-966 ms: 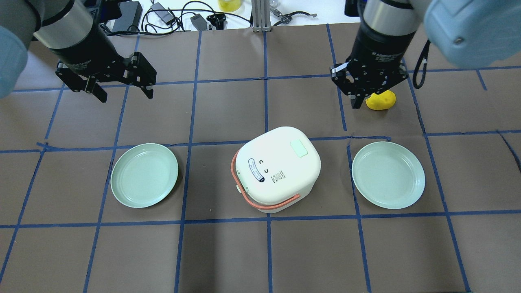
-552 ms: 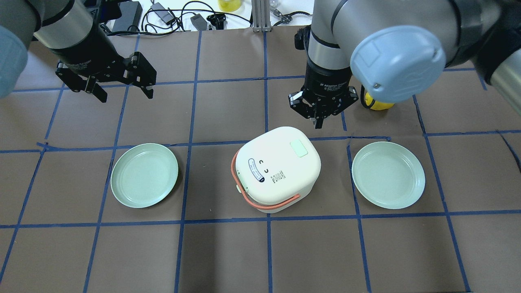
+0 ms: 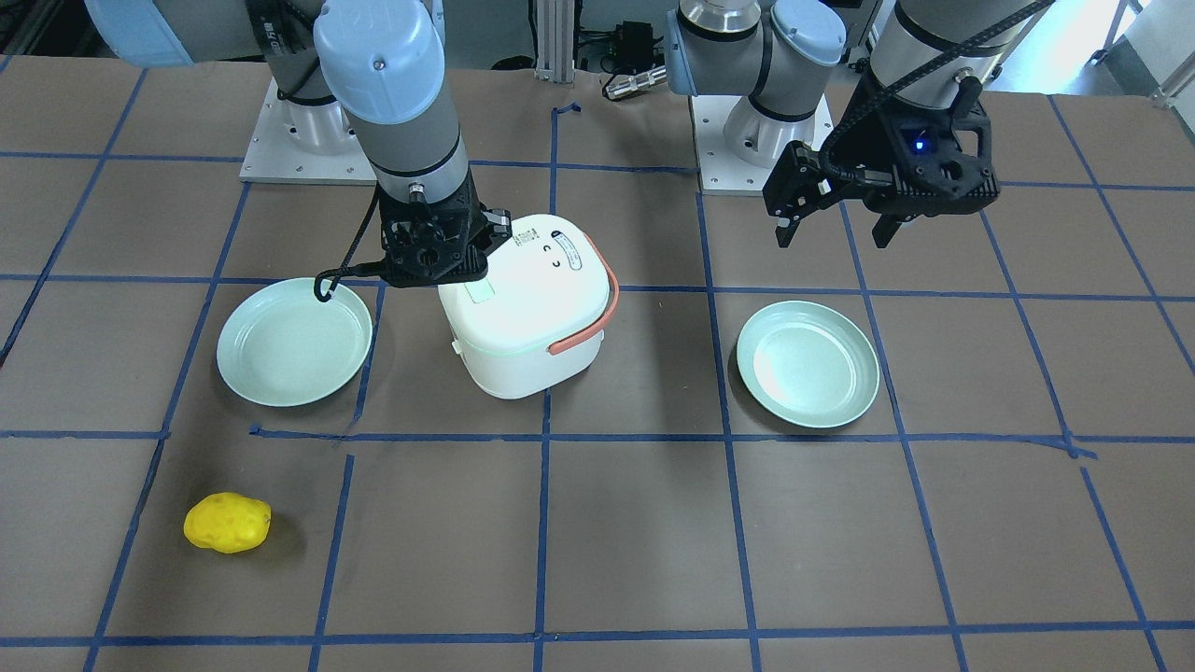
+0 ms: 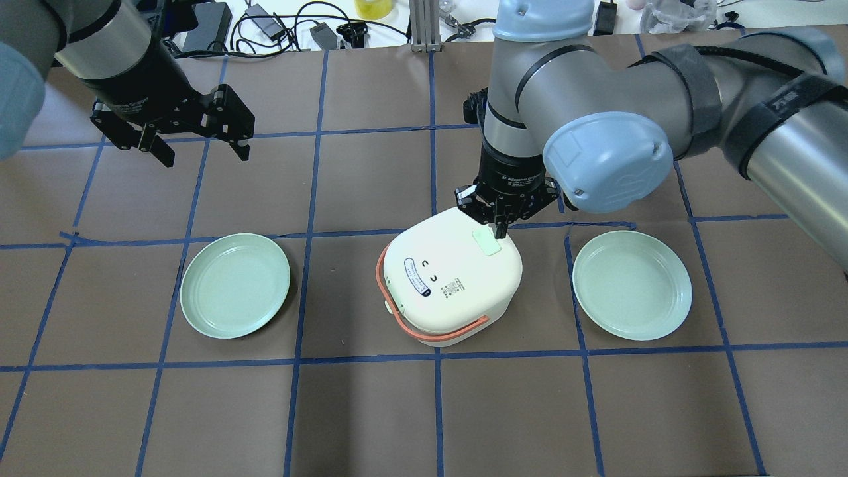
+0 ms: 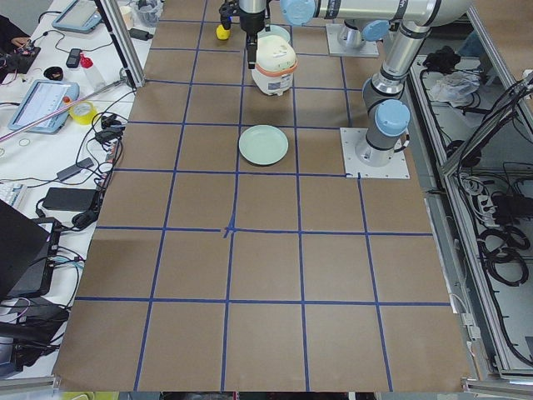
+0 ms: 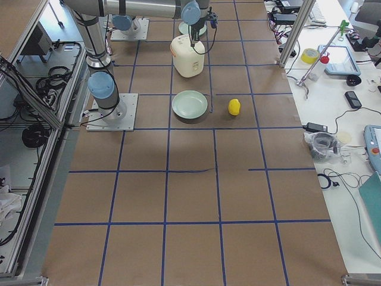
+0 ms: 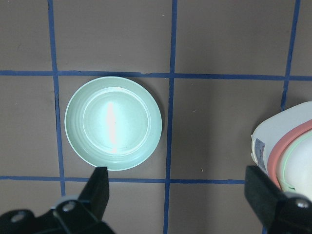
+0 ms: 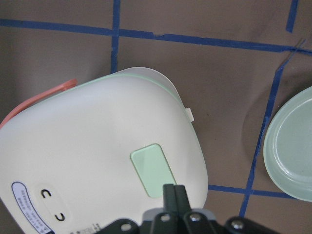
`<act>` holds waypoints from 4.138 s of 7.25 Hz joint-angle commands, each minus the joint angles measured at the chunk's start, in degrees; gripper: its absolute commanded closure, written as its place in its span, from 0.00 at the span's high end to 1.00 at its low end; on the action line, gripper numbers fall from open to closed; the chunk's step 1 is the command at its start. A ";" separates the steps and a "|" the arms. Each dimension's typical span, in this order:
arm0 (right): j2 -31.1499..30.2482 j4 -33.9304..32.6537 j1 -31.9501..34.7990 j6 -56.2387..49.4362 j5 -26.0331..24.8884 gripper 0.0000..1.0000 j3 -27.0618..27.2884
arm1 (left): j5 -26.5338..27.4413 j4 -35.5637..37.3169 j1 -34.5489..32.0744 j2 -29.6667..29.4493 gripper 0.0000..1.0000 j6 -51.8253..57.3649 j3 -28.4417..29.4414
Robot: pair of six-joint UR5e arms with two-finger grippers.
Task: Press rice cooker button
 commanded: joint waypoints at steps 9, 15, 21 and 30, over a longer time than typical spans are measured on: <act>2.28 -1.15 1.30 -0.21 0.23 0.00 0.20 | 0.00 0.00 0.00 0.00 1.00 -0.05 0.00; 2.20 -1.16 1.30 0.14 0.31 0.00 -1.11 | 0.00 0.00 0.00 0.00 1.00 0.04 0.00; -2.38 9.09 -0.45 5.15 -0.03 1.00 -16.73 | 0.00 0.00 0.00 0.00 1.00 0.04 0.00; -3.17 14.84 -16.01 -5.75 -7.51 1.00 -17.55 | 0.00 0.00 0.00 0.00 1.00 -0.05 0.00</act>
